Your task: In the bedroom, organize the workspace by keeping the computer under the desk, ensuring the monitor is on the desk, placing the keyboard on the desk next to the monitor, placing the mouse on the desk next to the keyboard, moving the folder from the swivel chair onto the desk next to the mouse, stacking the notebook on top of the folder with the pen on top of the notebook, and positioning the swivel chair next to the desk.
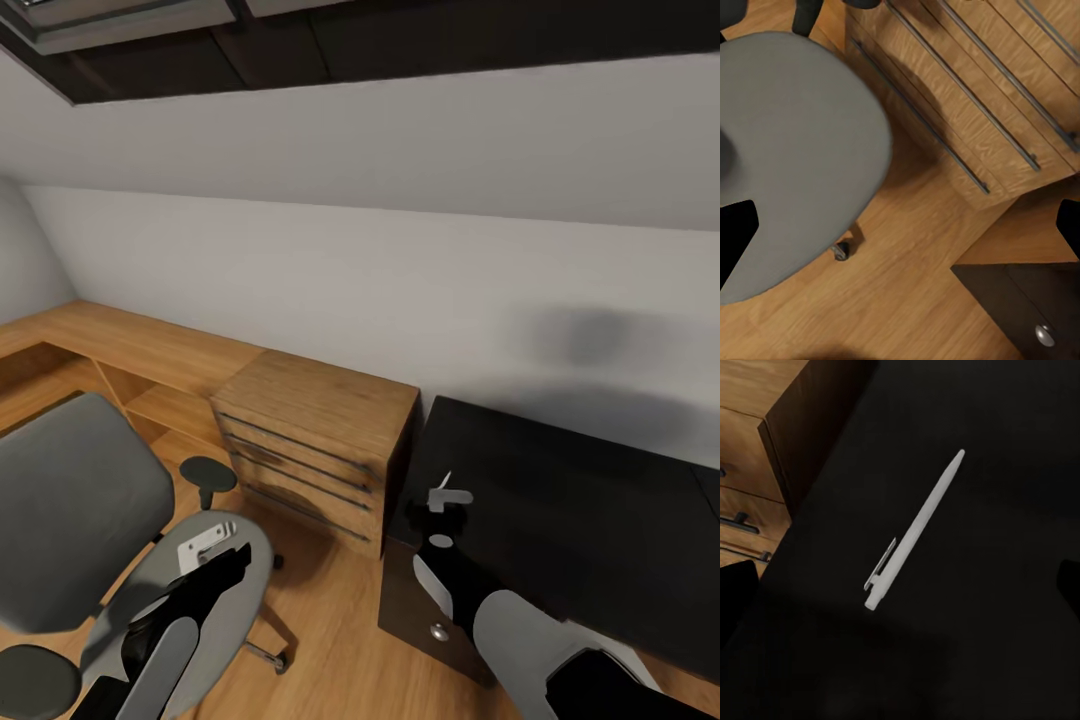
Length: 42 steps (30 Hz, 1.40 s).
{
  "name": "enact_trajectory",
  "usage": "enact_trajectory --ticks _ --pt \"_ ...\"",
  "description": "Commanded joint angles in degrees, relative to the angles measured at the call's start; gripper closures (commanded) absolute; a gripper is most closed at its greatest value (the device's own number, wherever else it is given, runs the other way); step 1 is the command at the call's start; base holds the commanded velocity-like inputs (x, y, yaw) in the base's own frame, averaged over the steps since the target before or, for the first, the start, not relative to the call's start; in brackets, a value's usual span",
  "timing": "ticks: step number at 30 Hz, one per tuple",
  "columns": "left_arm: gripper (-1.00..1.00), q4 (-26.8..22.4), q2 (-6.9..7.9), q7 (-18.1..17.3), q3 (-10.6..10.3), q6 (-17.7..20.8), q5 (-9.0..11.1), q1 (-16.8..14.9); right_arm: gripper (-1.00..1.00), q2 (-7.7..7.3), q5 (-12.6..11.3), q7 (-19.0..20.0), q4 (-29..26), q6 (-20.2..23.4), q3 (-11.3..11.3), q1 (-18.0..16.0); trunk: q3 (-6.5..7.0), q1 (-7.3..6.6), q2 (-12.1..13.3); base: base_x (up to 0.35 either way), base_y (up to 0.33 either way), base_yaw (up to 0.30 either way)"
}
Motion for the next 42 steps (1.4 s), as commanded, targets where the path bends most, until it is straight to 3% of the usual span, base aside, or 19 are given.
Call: enact_trajectory --ticks 1,10,15,19,28,36,42 --pt "-1.0 -0.08 0.06 0.52 -0.12 0.07 0.41 -0.06 -1.0 -0.02 -0.62 -0.21 0.05 0.21 0.43 -0.08 -0.1 0.03 -0.09 0.11 0.0 0.0" --pt "-1.0 -0.08 0.06 0.52 -0.14 0.16 0.41 -0.06 -1.0 -0.03 -1.44 0.03 0.09 4.11 0.3 -0.13 -0.1 0.03 -0.09 0.193 0.0 0.0" --pt "-1.0 -0.08 0.06 0.52 -0.14 0.1 0.41 -0.06 -1.0 -0.71 -6.13 0.05 0.03 8.58 0.26 -0.25 -0.1 0.03 -0.09 0.062 0.0 0.0" --pt "-1.0 -0.08 0.06 0.5 -0.26 0.08 0.41 -0.06 -1.0 -1.11 -8.03 0.05 0.02 9.99 0.26 -0.27 -0.1 0.03 -0.09 0.218 0.0 0.0" --pt "-1.0 -0.23 -0.03 0.49 -1.21 0.17 0.41 -0.06 -1.0 -1.24 -8.73 0.05 -0.06 12.82 0.26 -0.28 -0.1 0.03 -0.09 0.08 0.0 0.0" --pt "-1.0 -0.26 -0.19 0.52 -1.54 0.12 0.41 -0.06 -1.0 -1.26 -8.78 0.05 -0.07 12.64 0.26 -0.28 -1.53 1.79 -3.3 0.002 0.0 0.0" --pt "-1.0 -0.26 -0.2 0.52 -1.54 0.12 0.41 -0.06 -1.0 -1.26 -8.78 0.05 -0.07 12.42 0.21 -0.28 -1.53 1.79 -3.3 0.0 0.0 0.0"
